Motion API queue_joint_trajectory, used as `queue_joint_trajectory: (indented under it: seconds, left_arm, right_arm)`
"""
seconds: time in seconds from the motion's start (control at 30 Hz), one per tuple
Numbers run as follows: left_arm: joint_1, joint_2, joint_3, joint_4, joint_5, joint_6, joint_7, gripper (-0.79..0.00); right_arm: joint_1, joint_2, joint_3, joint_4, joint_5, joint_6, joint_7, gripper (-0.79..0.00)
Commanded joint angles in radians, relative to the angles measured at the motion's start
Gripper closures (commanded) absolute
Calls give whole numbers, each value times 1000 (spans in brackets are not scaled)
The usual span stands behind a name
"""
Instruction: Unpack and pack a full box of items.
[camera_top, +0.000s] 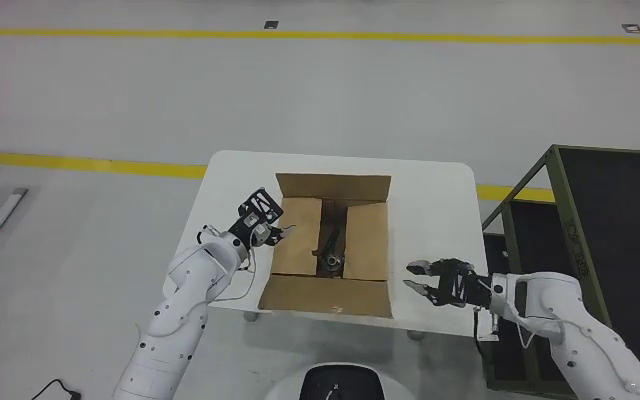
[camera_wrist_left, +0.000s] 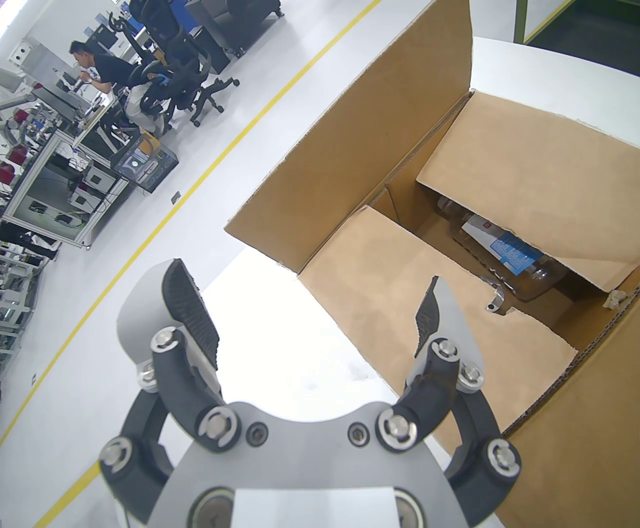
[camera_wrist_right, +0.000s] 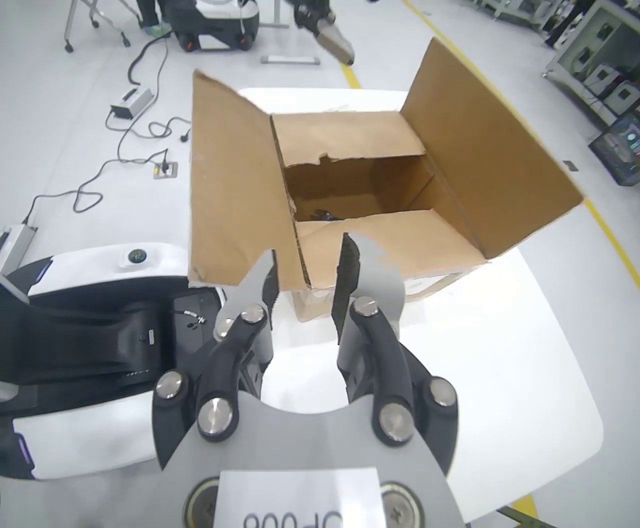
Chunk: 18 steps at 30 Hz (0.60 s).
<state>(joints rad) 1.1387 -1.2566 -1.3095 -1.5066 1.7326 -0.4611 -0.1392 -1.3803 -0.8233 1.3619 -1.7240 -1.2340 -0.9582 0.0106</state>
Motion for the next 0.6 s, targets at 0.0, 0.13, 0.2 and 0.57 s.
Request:
queue_joint_trajectory:
  seconds: [0.0,0.13,0.2,0.57]
  left_arm:
    - [0,0,0,0,0,0,0,-785]
    - [0,0,0,0,0,0,0,-785]
    - [0,0,0,0,0,0,0,-785]
    - [14,1,-1,-9,1,11,6,-785]
  right_arm:
    - [-9,0,0,-10,-10,-5,-9,0]
    - [-15,-3,-15,-7,-3,0,-25,0]
    - [-6,-9,-49,-1,-7,5,-22,0]
    - [141,-78,-336,190,2,25,-13,0]
